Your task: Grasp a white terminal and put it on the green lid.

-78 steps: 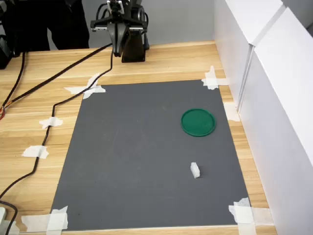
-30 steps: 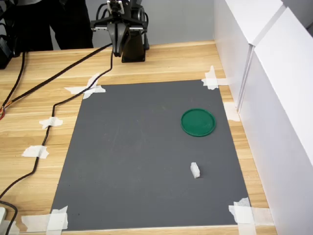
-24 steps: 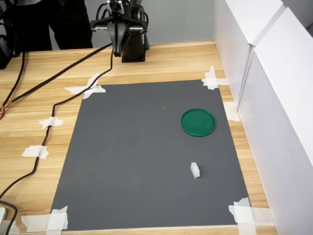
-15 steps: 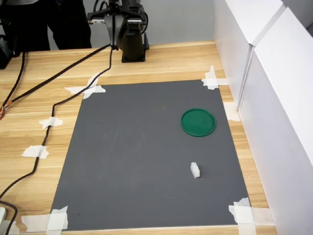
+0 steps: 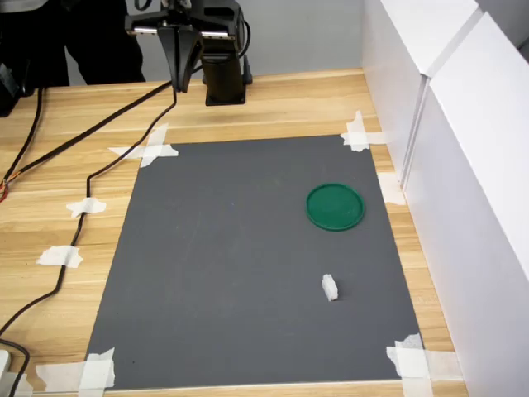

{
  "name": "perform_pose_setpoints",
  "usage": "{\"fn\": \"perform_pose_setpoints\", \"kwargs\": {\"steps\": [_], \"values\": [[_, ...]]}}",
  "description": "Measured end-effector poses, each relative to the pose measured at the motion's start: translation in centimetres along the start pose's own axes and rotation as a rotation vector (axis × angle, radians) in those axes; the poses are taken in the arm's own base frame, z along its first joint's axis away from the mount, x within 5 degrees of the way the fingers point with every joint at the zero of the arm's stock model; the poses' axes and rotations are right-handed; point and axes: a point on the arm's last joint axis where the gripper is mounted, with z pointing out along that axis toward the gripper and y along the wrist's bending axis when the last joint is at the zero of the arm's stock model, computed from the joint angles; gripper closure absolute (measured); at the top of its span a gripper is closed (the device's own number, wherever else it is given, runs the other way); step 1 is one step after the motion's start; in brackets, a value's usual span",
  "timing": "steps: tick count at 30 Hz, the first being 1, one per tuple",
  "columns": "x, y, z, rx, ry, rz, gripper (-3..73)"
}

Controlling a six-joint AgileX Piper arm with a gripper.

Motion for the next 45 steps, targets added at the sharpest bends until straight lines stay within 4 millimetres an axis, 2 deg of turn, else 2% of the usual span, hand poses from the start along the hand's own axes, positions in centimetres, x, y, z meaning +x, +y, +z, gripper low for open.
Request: {"fn": "perform_pose_setpoints", "kwargs": {"steps": [7, 15, 19, 23, 31, 34, 37, 45], "values": [[-2.7, -0.4, 3.0, -0.043, 0.178, -0.033, 71.1], [-4.8, -0.3, 8.4, -0.151, 0.435, -0.053, 71.0], [-6.0, -0.5, 10.9, -0.176, 0.487, -0.085, 68.1], [-6.9, -0.6, 12.9, -0.184, 0.498, -0.107, 60.2], [-7.8, -0.5, 15.9, -0.188, 0.557, -0.038, 33.2], [-8.8, 0.5, 17.0, -0.195, 0.593, -0.042, 24.9], [-10.1, 2.3, 18.2, -0.201, 0.615, -0.050, 20.2], [-14.2, 8.8, 21.1, -0.276, 0.574, -0.067, 18.5]]}}
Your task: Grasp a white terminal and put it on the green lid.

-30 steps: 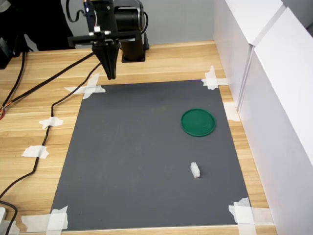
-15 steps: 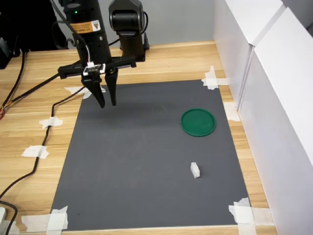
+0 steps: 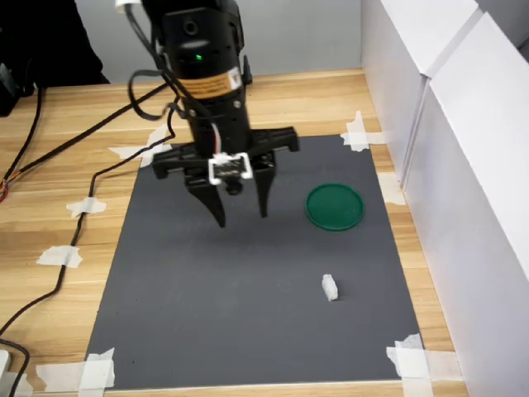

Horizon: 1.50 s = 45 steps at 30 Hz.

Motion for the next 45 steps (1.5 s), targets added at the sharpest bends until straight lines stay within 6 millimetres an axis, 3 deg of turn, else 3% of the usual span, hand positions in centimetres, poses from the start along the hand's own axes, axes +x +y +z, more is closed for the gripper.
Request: {"fn": "perform_pose_setpoints", "kwargs": {"steps": [4, 10, 22, 36, 41, 45], "values": [[-1.6, 3.1, 2.3, -0.036, 0.038, -0.052, 18.5], [-1.8, 6.2, 6.5, -0.085, 0.133, -0.046, 18.5], [-1.4, 6.4, 10.6, -0.085, 0.166, -0.026, 18.5], [-1.3, 6.4, 12.2, -0.085, 0.153, -0.021, 18.8], [-1.4, 6.4, 12.3, -0.085, 0.145, -0.021, 30.0], [-1.3, 6.4, 12.4, -0.085, 0.147, -0.021, 49.1]]}}
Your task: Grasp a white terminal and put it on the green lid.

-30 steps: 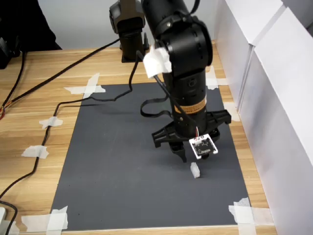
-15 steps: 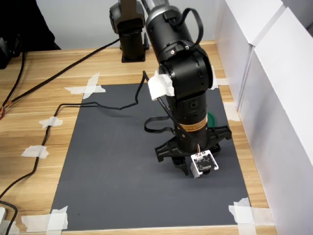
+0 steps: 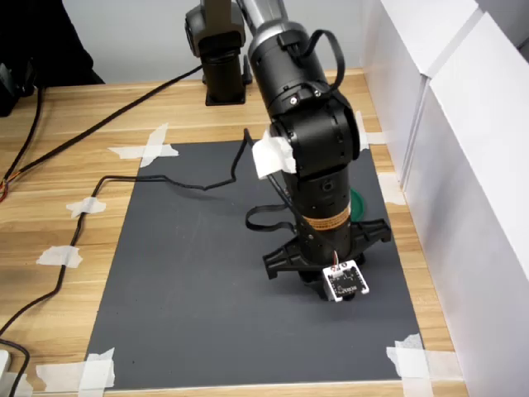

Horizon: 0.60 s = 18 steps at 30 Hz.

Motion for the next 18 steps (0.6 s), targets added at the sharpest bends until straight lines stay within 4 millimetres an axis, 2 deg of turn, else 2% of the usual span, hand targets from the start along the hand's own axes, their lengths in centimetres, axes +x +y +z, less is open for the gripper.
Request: {"fn": "perform_pose_setpoints", "kwargs": {"steps": [3, 7, 12, 18], "values": [[0.1, 0.0, -0.1, 0.001, 0.006, 0.000, 61.2], [0.3, 0.1, -1.0, -0.009, 0.028, 0.006, 61.4], [0.7, 1.5, -3.8, -0.053, 0.029, -0.018, 61.2], [3.7, 3.6, -5.1, -0.083, 0.088, -0.081, 61.2]]}}
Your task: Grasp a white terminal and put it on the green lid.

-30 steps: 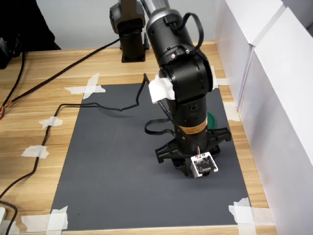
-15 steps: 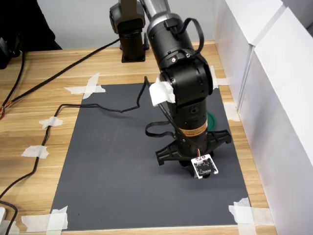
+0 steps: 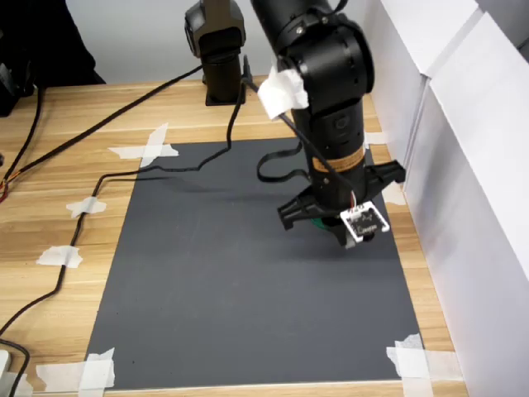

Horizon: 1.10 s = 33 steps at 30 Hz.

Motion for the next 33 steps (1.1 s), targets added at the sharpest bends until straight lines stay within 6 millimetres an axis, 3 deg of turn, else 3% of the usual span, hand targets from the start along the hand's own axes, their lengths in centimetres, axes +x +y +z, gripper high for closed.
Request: {"fn": "perform_pose_setpoints", "kwargs": {"steps": [9, 15, 22, 26, 33], "values": [[5.0, 2.2, 0.2, -0.019, 0.065, -0.045, 61.2], [6.3, 1.7, 1.8, -0.003, 0.053, -0.090, 61.2], [6.5, 1.7, 2.1, -0.004, 0.048, -0.160, 60.2], [6.5, 1.7, 2.1, -0.006, 0.048, -0.174, 54.2], [6.4, 1.7, 2.0, -0.006, 0.032, -0.179, 34.3]]}}
